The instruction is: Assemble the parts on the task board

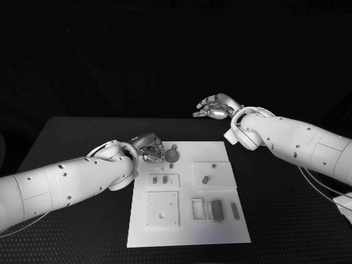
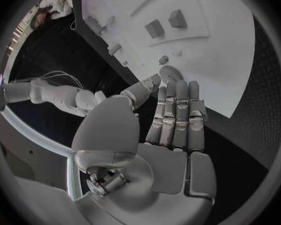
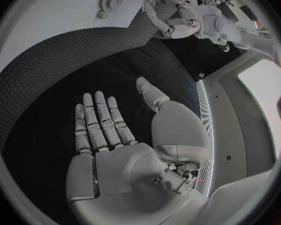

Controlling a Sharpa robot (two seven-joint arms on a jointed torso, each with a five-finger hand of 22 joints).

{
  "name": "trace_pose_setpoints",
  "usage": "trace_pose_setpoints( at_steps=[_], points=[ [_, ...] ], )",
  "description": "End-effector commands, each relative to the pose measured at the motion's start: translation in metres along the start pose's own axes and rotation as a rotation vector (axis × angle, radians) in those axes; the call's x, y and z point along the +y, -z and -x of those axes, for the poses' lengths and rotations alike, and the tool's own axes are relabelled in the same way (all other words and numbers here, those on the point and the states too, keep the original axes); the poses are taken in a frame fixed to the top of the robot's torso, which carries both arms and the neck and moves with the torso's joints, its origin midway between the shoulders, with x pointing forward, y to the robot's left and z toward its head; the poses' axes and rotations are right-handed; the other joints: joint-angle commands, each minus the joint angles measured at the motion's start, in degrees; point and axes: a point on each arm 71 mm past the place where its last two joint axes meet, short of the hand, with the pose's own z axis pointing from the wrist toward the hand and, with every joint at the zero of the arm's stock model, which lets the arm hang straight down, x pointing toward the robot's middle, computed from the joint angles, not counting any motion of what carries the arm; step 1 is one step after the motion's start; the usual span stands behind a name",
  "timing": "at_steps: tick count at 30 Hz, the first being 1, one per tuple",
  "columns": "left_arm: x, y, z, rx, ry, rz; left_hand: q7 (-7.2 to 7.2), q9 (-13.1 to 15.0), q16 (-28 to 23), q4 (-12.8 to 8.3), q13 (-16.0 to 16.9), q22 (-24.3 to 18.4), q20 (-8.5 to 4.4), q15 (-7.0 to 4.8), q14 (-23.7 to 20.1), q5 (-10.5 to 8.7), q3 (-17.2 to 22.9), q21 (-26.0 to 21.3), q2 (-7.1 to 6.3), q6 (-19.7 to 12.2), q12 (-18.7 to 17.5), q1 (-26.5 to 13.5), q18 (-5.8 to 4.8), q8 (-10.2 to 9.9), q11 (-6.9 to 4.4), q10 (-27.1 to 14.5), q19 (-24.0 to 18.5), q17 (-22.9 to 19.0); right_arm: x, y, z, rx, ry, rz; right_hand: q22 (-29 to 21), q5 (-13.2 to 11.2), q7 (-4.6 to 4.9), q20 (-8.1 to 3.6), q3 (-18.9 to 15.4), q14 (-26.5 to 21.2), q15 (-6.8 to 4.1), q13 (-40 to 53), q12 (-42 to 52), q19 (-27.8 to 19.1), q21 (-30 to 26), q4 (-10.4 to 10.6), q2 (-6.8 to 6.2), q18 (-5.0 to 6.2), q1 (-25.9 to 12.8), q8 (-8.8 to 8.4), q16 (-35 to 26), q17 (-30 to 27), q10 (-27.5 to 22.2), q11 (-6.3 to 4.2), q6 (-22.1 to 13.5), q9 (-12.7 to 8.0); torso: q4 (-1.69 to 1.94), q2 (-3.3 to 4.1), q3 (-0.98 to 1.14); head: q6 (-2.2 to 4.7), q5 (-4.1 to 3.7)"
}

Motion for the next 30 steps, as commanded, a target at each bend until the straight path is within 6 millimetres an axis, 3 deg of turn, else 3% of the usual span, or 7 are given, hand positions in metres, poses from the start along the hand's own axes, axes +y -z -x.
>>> trace_pose_setpoints(
  at_steps=[1,5,10,20,30],
  points=[
    [-0.015,-0.003,0.0,-0.066,-0.195,-0.153,0.16,-0.15,-0.35,-0.01,-0.48,-0.19,0.01,-0.06,0.55,-0.38,-0.59,-0.32,-0.5,0.5,-1.59,0.09,-0.09,-0.53,0.32,0.46,0.63,0.23,0.001,0.0,-0.001,0.01,-0.002,0.011,0.09,-0.2,3.73,-0.15,0.0,-0.42,0.03,-0.07,-0.21,-0.38,-0.28,0.4,-0.49,-0.71,0.24,0.28,-0.29,-0.07,0.31,0.15,-0.39,-0.09,-0.05,0.03,0.01,0.08,-0.03],
    [-0.017,-0.008,-0.007,-0.038,-0.285,-0.166,0.3,-0.72,-1.2,0.13,-1.97,-0.43,-0.04,-0.09,0.85,-2.08,-0.87,-1.04,-0.82,0.3,-6.0,-0.15,-0.15,-2.12,1.38,0.05,1.05,0.81,0.002,-0.001,-0.002,0.013,-0.003,0.013,0.09,-0.2,3.73,-0.15,0.0,-0.42,0.03,-0.07,-0.21,-0.38,-0.28,0.4,-0.49,-0.71,0.24,0.28,-0.29,-0.07,0.31,0.15,-0.39,-0.09,-0.08,0.05,0.0,0.01,-0.12],
    [-0.019,-0.011,-0.016,-0.014,-0.31,-0.176,0.44,-1.24,-1.06,0.32,-2.52,-0.26,-0.31,-0.42,1.59,-3.41,-1.09,-1.02,-1.12,-0.34,-7.6,-0.51,-0.05,-3.16,1.51,0.7,1.85,1.41,0.002,-0.001,-0.003,0.014,-0.003,0.014,0.09,-0.2,3.73,-0.15,0.0,-0.42,0.03,-0.07,-0.21,-0.38,-0.28,0.4,-0.49,-0.71,0.24,0.28,-0.29,-0.07,0.31,0.15,-0.39,-0.09,-0.09,0.04,0.03,0.03,-0.25],
    [-0.02,-0.018,-0.031,0.048,-0.334,-0.162,0.36,-1.36,-1.01,0.36,-2.63,-0.2,-0.41,-0.53,1.77,-3.42,-1.13,-1.02,-1.24,-0.52,-7.98,-0.59,-0.02,-3.39,1.54,0.8,2.02,1.57,0.004,-0.001,-0.004,0.018,-0.005,0.017,0.2,-0.2,3.81,-0.15,-0.01,-0.87,0.19,-0.28,-0.57,-0.45,-0.33,0.47,-0.55,-0.74,0.22,0.11,-0.54,-0.19,-0.23,0.39,-0.74,-0.2,-0.09,0.04,0.06,0.0,-0.54],
    [-0.021,-0.022,-0.042,0.08,-0.339,-0.154,0.12,-2.13,-0.09,0.38,-3.69,0.71,-1.21,-1.36,3.27,-2.73,-0.88,-0.31,-0.87,-1.49,-10.64,-0.22,0.09,-4.5,1.57,-0.45,3.83,2.74,0.005,-0.001,-0.004,0.019,-0.006,0.019,0.3,-0.2,3.84,-0.16,0.01,-0.94,0.25,-0.34,-0.64,-0.49,-0.37,0.53,-0.57,-0.77,0.24,0.11,-0.59,-0.21,-0.28,0.45,-0.81,-0.24,-0.06,0.04,0.06,-0.15,-0.9]
  ],
)
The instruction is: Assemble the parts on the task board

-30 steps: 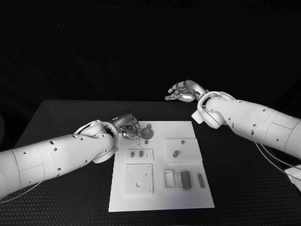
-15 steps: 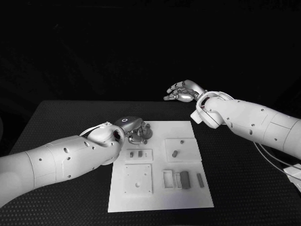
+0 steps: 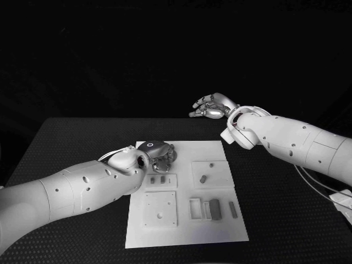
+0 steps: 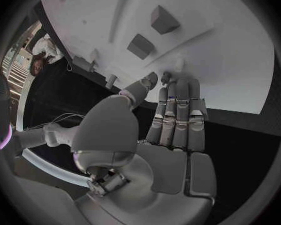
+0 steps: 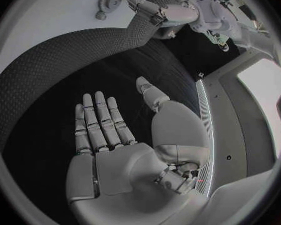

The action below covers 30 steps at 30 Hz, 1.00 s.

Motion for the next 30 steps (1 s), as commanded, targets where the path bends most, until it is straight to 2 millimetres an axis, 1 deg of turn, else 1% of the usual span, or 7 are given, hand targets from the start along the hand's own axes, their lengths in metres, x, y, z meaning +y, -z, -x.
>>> trace_pose_setpoints(
  at_steps=[1,5,11,16,20,27,30],
  points=[
    [-0.0018,-0.001,-0.0039,0.032,-0.02,-0.013,-0.06,-0.13,0.33,-0.08,-0.18,0.21,-0.13,-0.18,0.53,0.3,0.08,0.34,-0.08,-0.2,-0.56,0.59,0.11,-0.29,0.11,-0.5,0.63,0.22,0.0019,0.0,-0.0017,0.012,-0.002,0.013,0.1,-0.2,3.76,0.05,0.02,-0.3,0.01,-0.09,-0.21,-0.29,-0.37,0.21,-0.35,-0.76,0.02,0.11,-0.24,-0.07,-0.06,0.24,-0.31,-0.07,0.05,-0.01,0.01,-0.11,-0.14],
    [-0.0024,-0.0012,-0.0057,0.044,-0.02,-0.014,0.12,-0.24,0.83,-0.12,-0.27,0.73,-0.45,-0.5,1.23,0.41,0.41,0.68,0.44,0.35,-0.81,1.06,0.19,-0.18,-0.1,0.31,1.43,0.85,0.002,0.0,-0.0018,0.013,-0.002,0.013,0.13,-0.2,3.76,0.05,0.03,-0.31,0.02,-0.11,-0.22,-0.29,-0.38,0.23,-0.35,-0.77,0.03,0.12,-0.24,-0.07,-0.06,0.24,-0.32,-0.08,0.09,-0.06,-0.02,-0.28,-0.26],
    [-0.0026,-0.0015,-0.0063,0.048,-0.02,-0.011,0.27,-0.39,1.48,-0.18,-0.13,1.45,-0.91,-0.97,2.23,0.45,0.73,1.15,0.96,1.04,-0.76,1.5,0.28,-0.07,-0.45,1.87,2.55,1.69,0.0027,-0.0005,-0.0026,0.014,-0.003,0.015,0.16,-0.2,3.77,0.05,0.03,-0.32,0.03,-0.12,-0.23,-0.3,-0.39,0.25,-0.36,-0.77,0.03,0.12,-0.25,-0.07,-0.06,0.25,-0.32,-0.08,0.13,-0.09,0.04,-0.37,-0.3],
    [-0.0018,-0.0012,-0.0071,0.06,-0.022,-0.009,0.48,-0.48,1.88,-0.19,-0.06,1.93,-1.15,-1.17,2.76,0.45,1.01,1.43,1.36,1.49,-0.84,1.84,0.34,0.01,-0.57,2.57,3.16,2.24,0.0021,-0.0003,-0.002,0.013,-0.002,0.014,0.18,-0.2,3.77,0.05,0.04,-0.33,0.04,-0.13,-0.24,-0.31,-0.4,0.27,-0.36,-0.78,0.04,0.13,-0.25,-0.08,-0.05,0.25,-0.33,-0.09,0.11,-0.11,-0.02,-0.45,-0.34],
    [-0.0021,-0.001,-0.008,0.07,-0.022,-0.013,0.6,-0.48,2.08,-0.14,0.08,2.25,-1.28,-1.28,3.08,0.43,1.15,1.56,1.64,2.1,-0.74,1.88,0.37,0.21,-0.63,3.38,3.51,2.6,0.0022,-0.0002,-0.002,0.013,-0.002,0.014,0.2,-0.2,3.77,0.05,0.04,-0.33,0.05,-0.14,-0.24,-0.31,-0.41,0.29,-0.36,-0.78,0.03,0.14,-0.25,-0.08,-0.05,0.26,-0.33,-0.09,0.11,-0.14,-0.03,-0.45,-0.35],
    [-0.0032,-0.0013,-0.0092,0.08,-0.029,-0.016,0.63,-0.46,2.36,-0.21,0.41,2.94,-1.61,-1.69,3.83,0.42,1.4,1.81,2.18,3.41,-0.58,2.01,0.46,0.62,-1.09,5.11,4.32,3.33,0.0025,-0.0004,-0.0024,0.014,-0.002,0.015,0.24,-0.2,3.77,0.05,0.05,-0.34,0.05,-0.15,-0.25,-0.31,-0.42,0.32,-0.35,-0.78,0.03,0.14,-0.25,-0.08,-0.04,0.26,-0.33,-0.1,0.12,-0.15,-0.05,-0.49,-0.39],
    [-0.0027,-0.0018,-0.0099,0.079,-0.03,-0.013,0.44,-0.44,2.58,-0.29,0.58,3.34,-1.92,-2.02,4.6,0.42,1.52,2.04,2.37,4.06,-0.59,2.22,0.52,0.79,-1.41,5.94,5.05,3.74,0.0026,-0.0005,-0.0025,0.014,-0.003,0.016,0.26,-0.2,3.77,0.05,0.04,-0.34,0.06,-0.15,-0.26,-0.32,-0.43,0.34,-0.36,-0.79,0.02,0.15,-0.26,-0.08,-0.04,0.26,-0.34,-0.1,0.12,-0.15,-0.07,-0.5,-0.39]
  ],
)
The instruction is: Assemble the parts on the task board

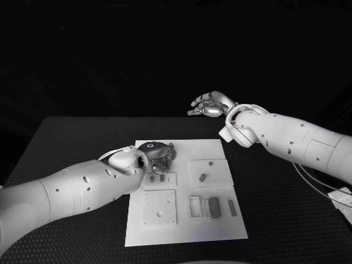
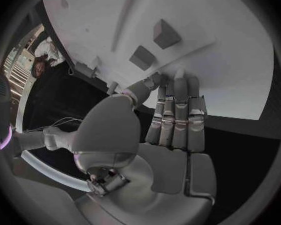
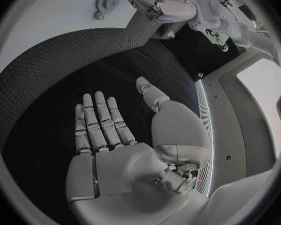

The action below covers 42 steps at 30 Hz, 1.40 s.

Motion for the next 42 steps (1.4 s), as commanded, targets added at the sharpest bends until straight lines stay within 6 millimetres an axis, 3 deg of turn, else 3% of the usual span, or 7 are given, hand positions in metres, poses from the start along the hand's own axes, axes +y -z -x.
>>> trace_pose_setpoints(
  at_steps=[1,8,13,27,42],
  points=[
    [-0.002,-0.001,-0.004,0.022,-0.016,-0.01,-0.13,-0.03,0.44,-0.04,0.12,0.23,-0.1,-0.03,0.64,0.34,0.4,0.29,0.46,0.55,-0.09,0.34,0.54,0.25,-0.1,0.59,0.65,0.24,0.002,0.0,-0.001,0.012,-0.001,0.013,0.11,-0.2,3.77,0.05,0.04,-0.35,0.06,-0.07,-0.26,-0.32,-0.2,0.35,-0.36,-0.79,0.02,0.15,-0.26,-0.09,-0.04,0.27,-0.34,-0.07,0.0,0.02,-0.02,-0.03,-0.03],
    [0.002,-0.002,-0.007,0.006,-0.019,0.004,-0.45,0.01,0.41,-0.17,0.22,0.6,-0.47,-0.42,1.83,0.26,1.04,0.46,0.77,1.37,-0.28,1.41,0.62,0.48,-0.44,1.49,1.61,0.58,0.001,0.0,-0.001,0.012,-0.001,0.013,0.15,-0.2,3.78,0.05,0.04,-0.36,0.07,-0.08,-0.28,-0.32,-0.22,0.4,-0.36,-0.8,-0.01,0.16,-0.26,-0.1,-0.03,0.27,-0.34,-0.07,-0.05,0.1,0.0,-0.06,-0.11],
    [0.003,-0.002,-0.011,0.004,-0.023,0.007,-0.75,0.05,0.18,-0.07,0.35,0.86,-0.81,-0.78,2.98,-1.14,2.43,0.38,0.64,2.23,-0.5,2.66,0.56,0.66,-0.82,2.69,2.57,0.94,0.001,0.0,-0.001,0.012,-0.002,0.013,0.17,-0.2,3.78,0.05,0.04,-0.36,0.07,-0.09,-0.28,-0.33,-0.23,0.43,-0.36,-0.8,-0.02,0.17,-0.26,-0.1,-0.02,0.27,-0.35,-0.08,-0.03,0.09,0.02,-0.12,-0.17],
    [-0.001,0.001,-0.008,-0.059,-0.003,-0.033,-1.81,0.76,0.36,0.04,1.0,1.7,-1.81,-1.89,5.74,-1.12,3.37,0.71,1.37,4.86,-0.42,2.66,0.6,1.62,-1.96,5.72,5.26,2.09,0.001,0.0,-0.001,0.012,-0.002,0.014,0.24,-0.2,3.78,0.05,0.04,-0.37,0.07,-0.11,-0.3,-0.34,-0.25,0.5,-0.37,-0.81,-0.05,0.19,-0.26,-0.1,0.0,0.27,-0.34,-0.09,-0.05,0.03,0.01,-0.24,-0.28],
    [0.013,0.013,0.006,-0.204,0.085,-0.032,-2.32,1.13,0.29,0.01,1.34,2.03,-2.34,-2.43,7.08,-0.82,3.75,0.78,1.77,5.97,-0.53,2.46,0.59,1.88,-2.44,6.91,6.62,2.68,0.002,0.0,-0.001,0.013,-0.004,0.015,0.34,-0.2,3.76,0.04,0.05,-0.39,0.08,-0.13,-0.33,-0.36,-0.29,0.57,-0.37,-0.82,-0.06,0.25,-0.26,-0.11,0.03,0.26,-0.31,-0.1,0.07,-0.02,-0.02,0.03,-0.09]
  ],
)
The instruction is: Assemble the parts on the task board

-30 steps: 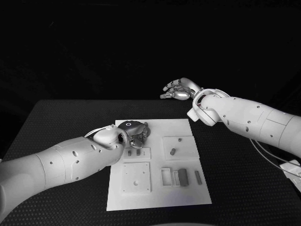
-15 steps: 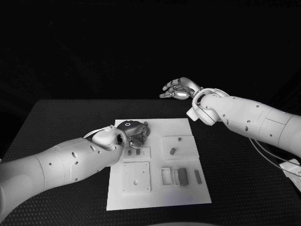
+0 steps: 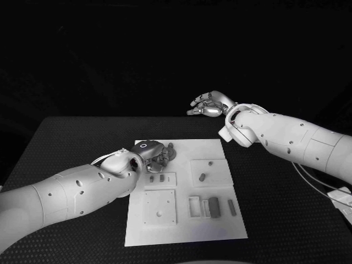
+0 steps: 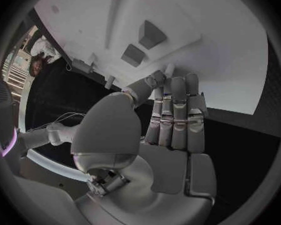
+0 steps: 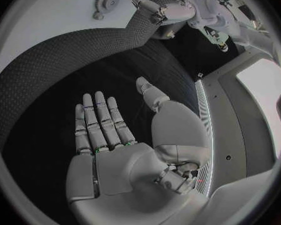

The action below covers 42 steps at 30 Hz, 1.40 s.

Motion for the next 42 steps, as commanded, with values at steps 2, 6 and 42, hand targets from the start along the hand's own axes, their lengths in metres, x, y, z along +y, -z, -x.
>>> trace_pose_setpoints(
  at_steps=[2,6,42],
  points=[
    [-0.001,0.0,0.011,-0.076,0.05,-0.018,0.06,0.06,0.02,0.07,0.48,0.1,0.07,0.1,0.45,0.34,0.39,0.13,0.5,0.37,0.07,0.13,0.61,0.23,-0.06,0.5,0.52,0.08,0.002,0.0,-0.001,0.012,-0.008,0.013,0.07,-0.2,3.77,0.04,0.04,-0.4,0.09,-0.06,-0.33,-0.36,-0.3,0.27,-0.37,-0.82,-0.07,0.26,-0.26,-0.07,0.03,0.26,-0.31,-0.07,0.01,0.02,-0.01,0.09,0.1],
    [-0.001,0.0,0.016,-0.077,0.08,-0.017,0.05,0.06,0.0,0.08,0.48,0.11,0.06,0.09,0.47,0.35,0.4,0.12,0.5,0.38,0.05,0.12,0.6,0.22,-0.07,0.51,0.56,0.09,0.002,0.0,-0.002,0.014,-0.01,0.013,0.1,-0.2,3.77,0.04,0.04,-0.41,0.1,-0.07,-0.34,-0.37,-0.31,0.3,-0.36,-0.83,-0.09,0.27,-0.26,-0.07,0.04,0.27,-0.3,-0.07,0.01,0.0,-0.03,0.19,0.23],
    [0.02,0.015,0.02,0.093,0.087,0.023,0.04,0.18,-0.16,0.11,0.6,0.42,-0.11,-0.03,0.77,0.46,0.2,0.0,0.93,0.5,-0.24,-0.42,0.48,0.06,-0.15,0.82,0.85,0.48,-0.002,0.002,0.002,0.007,-0.007,0.005,0.32,-0.2,3.75,0.01,0.05,-0.43,0.1,-0.11,-0.4,-0.38,-0.4,0.39,-0.39,-0.84,-0.04,0.34,-0.25,-0.08,0.08,0.26,-0.31,-0.12,-0.08,0.06,0.05,-0.01,0.33]
  ],
)
